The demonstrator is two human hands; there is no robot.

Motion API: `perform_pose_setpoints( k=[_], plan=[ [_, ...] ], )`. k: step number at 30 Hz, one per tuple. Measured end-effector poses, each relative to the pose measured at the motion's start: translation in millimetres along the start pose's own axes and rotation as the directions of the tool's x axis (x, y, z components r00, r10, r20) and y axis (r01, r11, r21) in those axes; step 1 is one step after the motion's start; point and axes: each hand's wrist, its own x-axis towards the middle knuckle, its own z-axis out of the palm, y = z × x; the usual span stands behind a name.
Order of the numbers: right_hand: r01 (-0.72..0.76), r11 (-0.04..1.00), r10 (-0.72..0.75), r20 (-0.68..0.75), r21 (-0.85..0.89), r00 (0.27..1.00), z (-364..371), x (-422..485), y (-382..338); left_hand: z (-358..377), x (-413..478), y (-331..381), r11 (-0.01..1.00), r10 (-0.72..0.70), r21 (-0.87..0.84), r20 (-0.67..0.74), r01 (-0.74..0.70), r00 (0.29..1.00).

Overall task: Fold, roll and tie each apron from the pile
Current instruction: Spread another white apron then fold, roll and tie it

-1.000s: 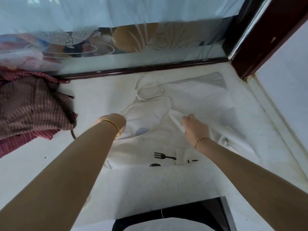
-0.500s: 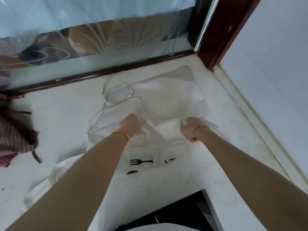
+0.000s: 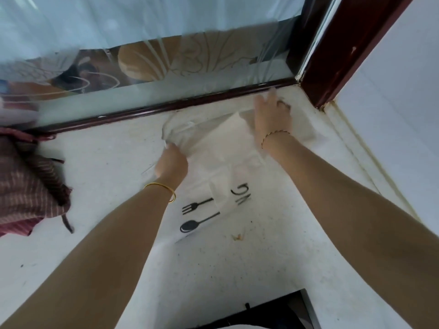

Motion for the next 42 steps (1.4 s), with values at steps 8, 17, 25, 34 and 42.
perform_pose_setpoints(
  k=[8, 17, 25, 34, 42],
  plan=[
    [0.134, 0.962, -0.152, -0.059, -0.239, 0.987, 61, -7, 21, -5, 23, -16, 0.978, -0.19, -0.087, -0.005, 0.189, 0.982],
    [0.046, 0.997, -0.05, -0.065, -0.059, 0.997, 78, -1, 19, 9, 27, 9, 0.868, 0.309, 0.446, -0.136, -0.22, 0.941],
    [-0.248, 0.949, 0.225, 0.132, 0.194, 0.965, 104, -36, 61, 66, -1, 41, 0.676, 0.272, 0.496, 0.518, -0.544, 0.811],
    [-0.332, 0.943, 0.316, 0.234, 0.035, 0.92, 116, -71, 81, 65, -56, 45, 0.186, 0.089, 0.725, 0.66, -0.663, 0.746],
    [-0.317, 0.924, 0.299, 0.112, 0.216, 0.948, 139, -118, 97, 79, -71, 88, 0.674, 0.213, 0.525, 0.536, -0.52, 0.817]
  ],
)
